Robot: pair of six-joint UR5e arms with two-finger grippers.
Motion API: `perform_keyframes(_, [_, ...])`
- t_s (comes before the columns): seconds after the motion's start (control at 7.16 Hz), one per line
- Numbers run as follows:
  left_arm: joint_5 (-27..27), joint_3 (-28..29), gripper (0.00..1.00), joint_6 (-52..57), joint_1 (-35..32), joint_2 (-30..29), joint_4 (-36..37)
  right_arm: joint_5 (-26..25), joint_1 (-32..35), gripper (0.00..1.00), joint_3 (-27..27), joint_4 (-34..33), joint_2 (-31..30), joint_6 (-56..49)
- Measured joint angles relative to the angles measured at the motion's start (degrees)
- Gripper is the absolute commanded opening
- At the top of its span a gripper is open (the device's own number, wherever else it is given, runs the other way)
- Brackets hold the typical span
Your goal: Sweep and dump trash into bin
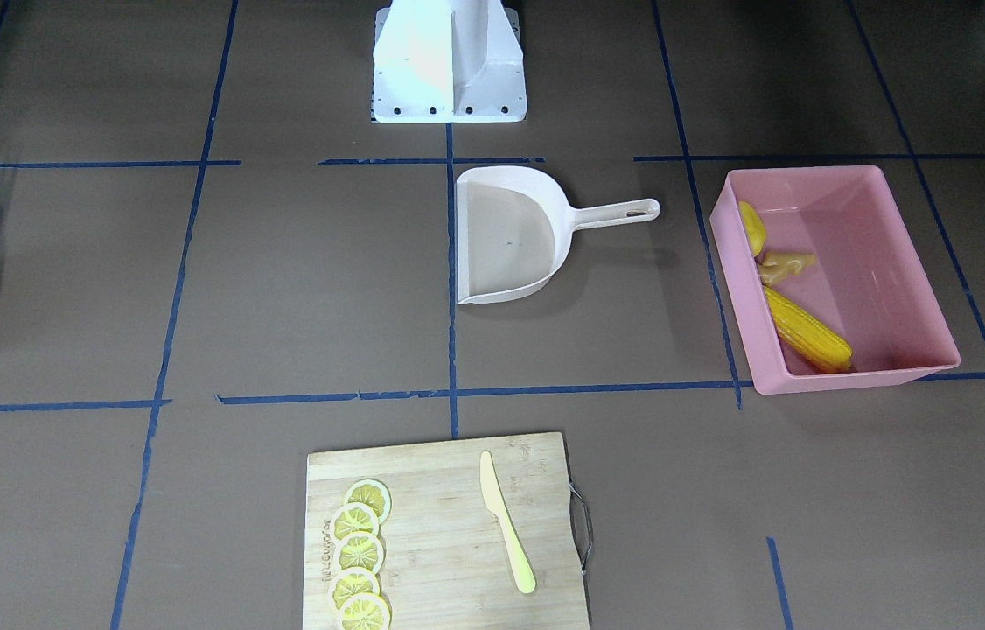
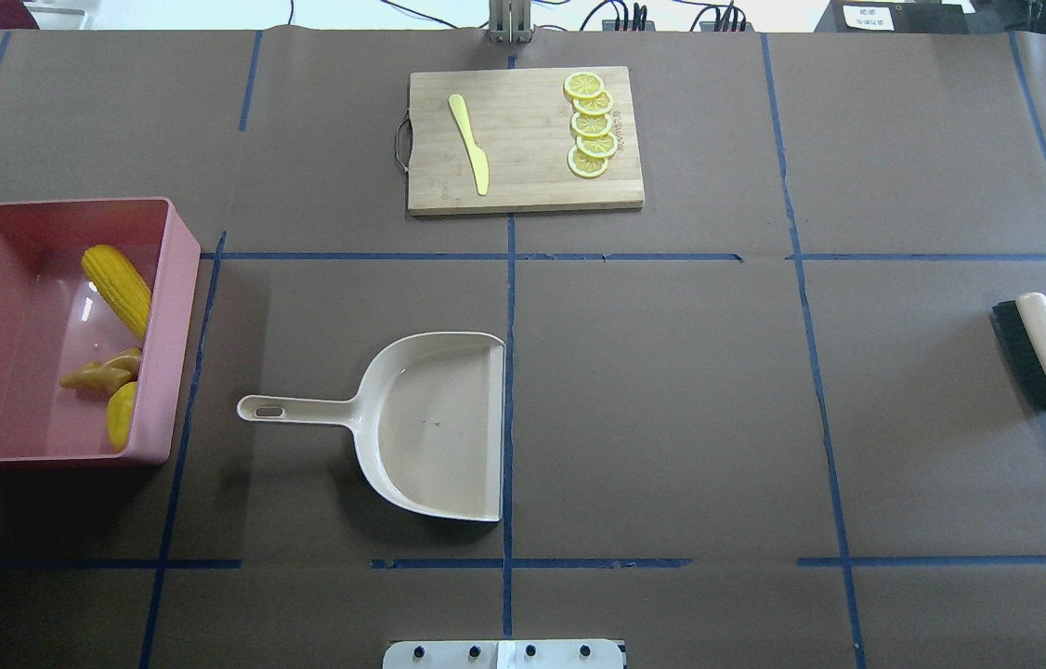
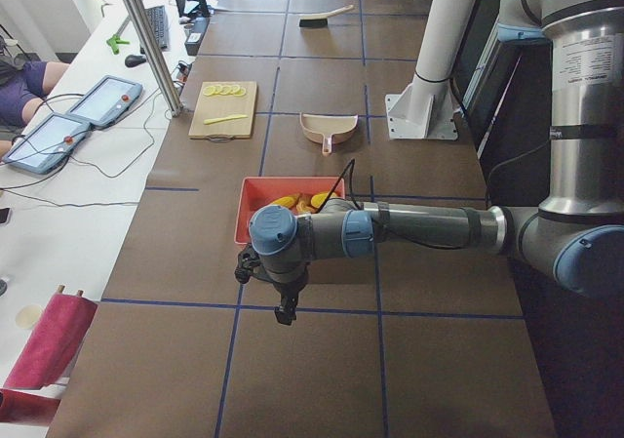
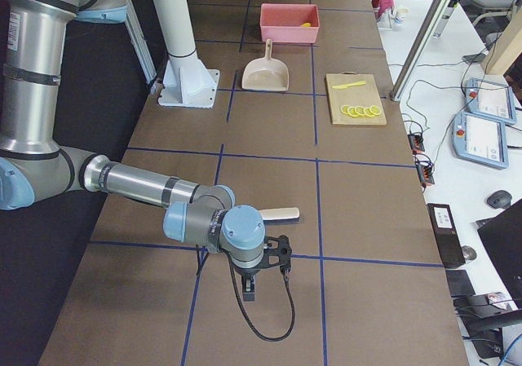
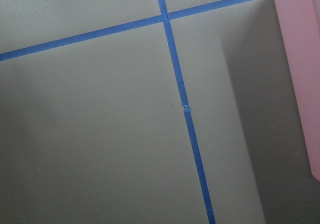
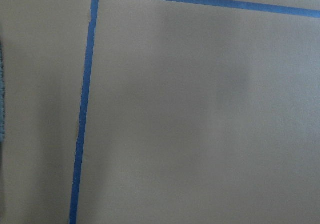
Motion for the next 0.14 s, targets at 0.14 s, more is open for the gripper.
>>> perform_keyframes(0.14, [0.04,-0.02,1.0,0.0,0.01,-0.03,0.01,0.04,0.0,1.0,-0.02,0.0,0.0,0.0])
